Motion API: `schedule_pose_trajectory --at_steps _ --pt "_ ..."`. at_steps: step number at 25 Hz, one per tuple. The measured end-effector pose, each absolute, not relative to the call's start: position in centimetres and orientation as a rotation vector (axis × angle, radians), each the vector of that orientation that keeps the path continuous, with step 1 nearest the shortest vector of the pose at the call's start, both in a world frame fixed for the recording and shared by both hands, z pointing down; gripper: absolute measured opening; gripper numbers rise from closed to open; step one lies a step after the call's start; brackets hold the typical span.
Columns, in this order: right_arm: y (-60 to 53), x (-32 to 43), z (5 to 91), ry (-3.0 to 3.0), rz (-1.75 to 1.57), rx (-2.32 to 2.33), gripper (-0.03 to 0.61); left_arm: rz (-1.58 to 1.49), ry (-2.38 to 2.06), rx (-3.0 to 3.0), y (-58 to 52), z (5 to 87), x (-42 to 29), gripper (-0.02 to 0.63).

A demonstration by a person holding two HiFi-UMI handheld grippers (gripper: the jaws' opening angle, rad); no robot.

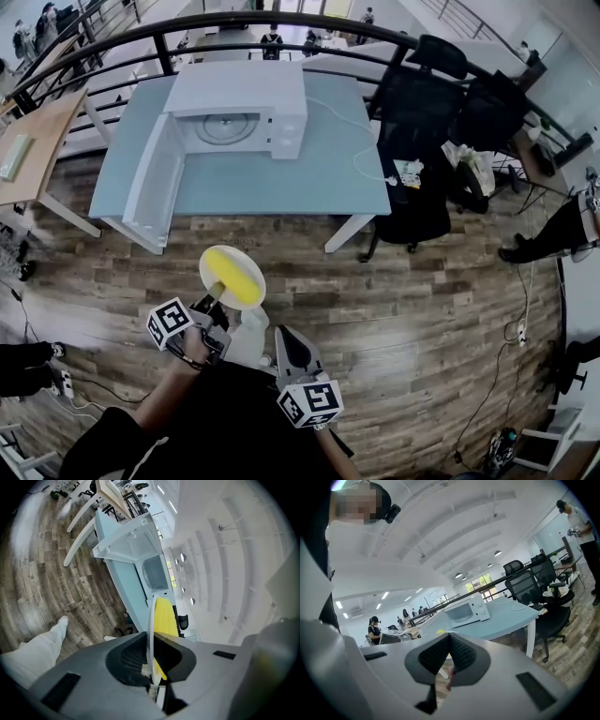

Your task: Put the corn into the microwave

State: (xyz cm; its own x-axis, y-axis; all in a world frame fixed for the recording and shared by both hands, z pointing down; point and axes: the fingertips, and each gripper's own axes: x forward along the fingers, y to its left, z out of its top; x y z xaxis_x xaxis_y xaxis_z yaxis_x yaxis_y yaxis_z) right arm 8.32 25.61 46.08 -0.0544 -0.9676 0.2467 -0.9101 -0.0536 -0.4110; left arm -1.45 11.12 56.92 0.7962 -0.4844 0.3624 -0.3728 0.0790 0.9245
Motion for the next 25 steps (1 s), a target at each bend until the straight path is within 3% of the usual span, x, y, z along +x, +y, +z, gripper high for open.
schedule_pose_trajectory --at_steps 25 --pt "9.0 13.5 45.3 2.221 -0.774 -1.97 0.009 -0.185 -0.821 1.476 -4.0 57.0 3.6 0.026"
